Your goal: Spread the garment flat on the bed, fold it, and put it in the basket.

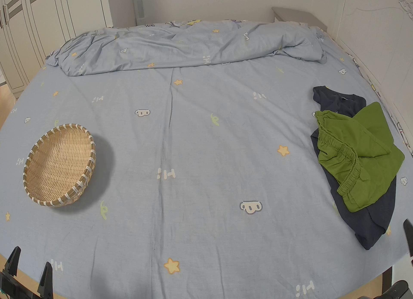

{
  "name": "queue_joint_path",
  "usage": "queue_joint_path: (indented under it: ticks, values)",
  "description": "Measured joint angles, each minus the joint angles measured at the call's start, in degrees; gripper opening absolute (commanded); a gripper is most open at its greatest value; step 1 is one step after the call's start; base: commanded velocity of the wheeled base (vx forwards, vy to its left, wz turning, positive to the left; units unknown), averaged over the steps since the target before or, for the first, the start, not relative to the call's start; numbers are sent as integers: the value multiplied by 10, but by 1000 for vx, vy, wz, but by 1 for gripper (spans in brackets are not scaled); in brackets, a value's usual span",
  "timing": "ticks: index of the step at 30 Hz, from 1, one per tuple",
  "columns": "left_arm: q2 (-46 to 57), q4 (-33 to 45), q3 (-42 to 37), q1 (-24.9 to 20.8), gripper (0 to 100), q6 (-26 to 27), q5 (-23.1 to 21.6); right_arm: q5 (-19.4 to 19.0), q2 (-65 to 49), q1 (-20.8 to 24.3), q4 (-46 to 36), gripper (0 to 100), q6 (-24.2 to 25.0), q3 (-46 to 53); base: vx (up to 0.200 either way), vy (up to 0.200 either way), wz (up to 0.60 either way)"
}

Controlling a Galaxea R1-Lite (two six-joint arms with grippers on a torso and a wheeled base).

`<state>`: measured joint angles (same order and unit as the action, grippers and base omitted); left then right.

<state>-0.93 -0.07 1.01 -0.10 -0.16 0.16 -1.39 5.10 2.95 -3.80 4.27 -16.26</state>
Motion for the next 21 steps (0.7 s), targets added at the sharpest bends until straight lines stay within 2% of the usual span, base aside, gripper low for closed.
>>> queue_joint_path:
  ticks: [5,9,21]
  values:
    - [0,0,0,0,100,0,0,0,88,24,-44,100,16,-114,0,0,0]
    - [0,0,0,0,100,0,0,1,180,26,-54,100,19,-177,0,0,0]
    - [0,0,0,0,100,0,0,0,517,-34,-60,100,-41,-356,0,0,0]
